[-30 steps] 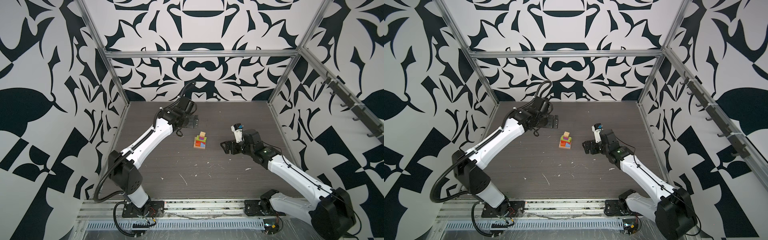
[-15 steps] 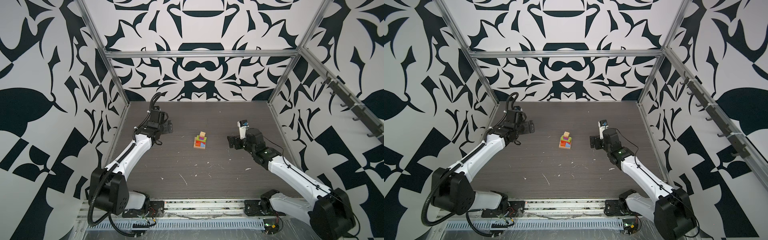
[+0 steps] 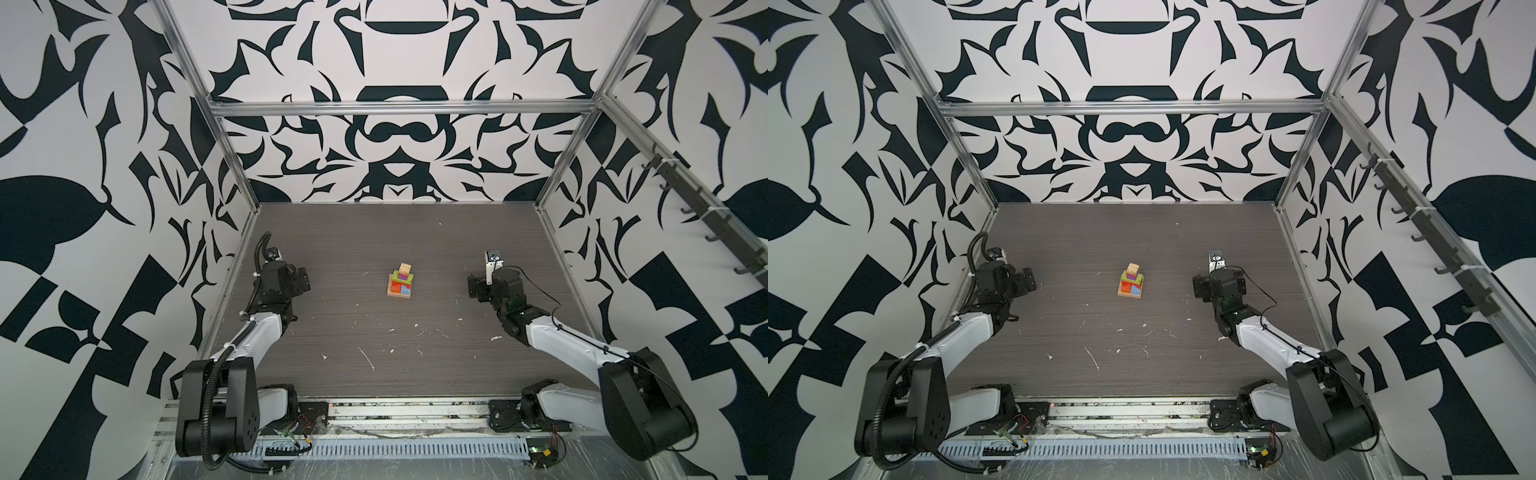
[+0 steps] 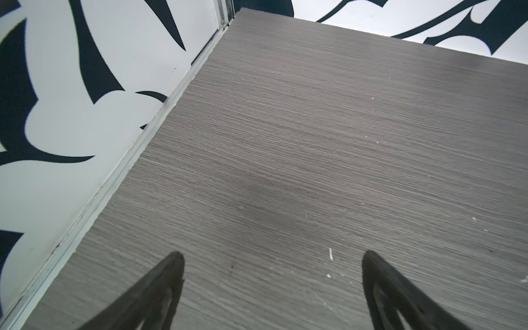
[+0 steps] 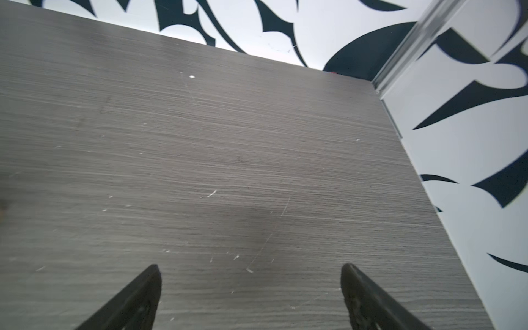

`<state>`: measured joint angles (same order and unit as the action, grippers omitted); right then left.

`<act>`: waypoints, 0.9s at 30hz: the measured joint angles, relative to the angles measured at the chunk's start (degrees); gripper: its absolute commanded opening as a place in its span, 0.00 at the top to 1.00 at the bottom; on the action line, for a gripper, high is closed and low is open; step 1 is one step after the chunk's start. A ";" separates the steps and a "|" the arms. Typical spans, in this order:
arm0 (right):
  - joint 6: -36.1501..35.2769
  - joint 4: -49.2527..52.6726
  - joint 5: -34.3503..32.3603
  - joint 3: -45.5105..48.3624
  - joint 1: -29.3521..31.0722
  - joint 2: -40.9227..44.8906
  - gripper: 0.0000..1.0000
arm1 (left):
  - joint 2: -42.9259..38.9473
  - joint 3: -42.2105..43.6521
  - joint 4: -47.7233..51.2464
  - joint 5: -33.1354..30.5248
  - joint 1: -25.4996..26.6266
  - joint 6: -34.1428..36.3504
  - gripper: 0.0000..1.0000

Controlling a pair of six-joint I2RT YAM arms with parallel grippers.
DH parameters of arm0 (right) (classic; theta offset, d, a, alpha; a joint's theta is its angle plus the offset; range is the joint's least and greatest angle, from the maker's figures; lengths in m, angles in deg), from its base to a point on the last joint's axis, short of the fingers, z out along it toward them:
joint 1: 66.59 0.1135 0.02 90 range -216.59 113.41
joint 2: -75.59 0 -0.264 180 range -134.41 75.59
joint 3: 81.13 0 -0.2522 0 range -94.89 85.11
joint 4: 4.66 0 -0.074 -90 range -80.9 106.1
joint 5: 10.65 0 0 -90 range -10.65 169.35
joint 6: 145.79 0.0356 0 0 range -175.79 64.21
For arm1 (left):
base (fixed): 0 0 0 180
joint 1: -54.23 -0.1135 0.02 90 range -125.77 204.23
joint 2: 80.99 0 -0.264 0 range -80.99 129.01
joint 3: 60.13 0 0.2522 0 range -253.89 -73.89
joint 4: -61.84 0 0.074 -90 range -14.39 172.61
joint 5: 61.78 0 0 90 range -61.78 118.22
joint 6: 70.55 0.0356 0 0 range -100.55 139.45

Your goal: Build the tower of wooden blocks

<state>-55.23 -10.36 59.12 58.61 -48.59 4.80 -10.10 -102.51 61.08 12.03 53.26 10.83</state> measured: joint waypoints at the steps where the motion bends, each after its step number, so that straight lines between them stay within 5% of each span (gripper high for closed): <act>1: -0.37 -1.62 -0.90 0.42 -0.17 -0.94 0.00 | 0.07 1.05 -2.54 0.00 -0.17 0.13 0.00; 9: -2.80 -17.75 -7.91 4.94 -2.91 -10.82 0.00 | 6.08 7.17 -20.79 -0.92 -0.42 0.07 0.00; 17: -2.19 -34.40 -7.96 10.34 -6.34 -19.65 0.00 | 16.65 11.85 -38.40 -2.93 -0.48 0.28 0.01; 27: 0.94 -34.16 -4.61 8.13 -10.67 -19.52 0.00 | 18.51 8.96 -37.94 -3.34 -0.52 0.33 0.00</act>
<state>-54.29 -44.52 54.51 66.74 -59.26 -14.72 8.41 -93.55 23.14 8.69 52.73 11.16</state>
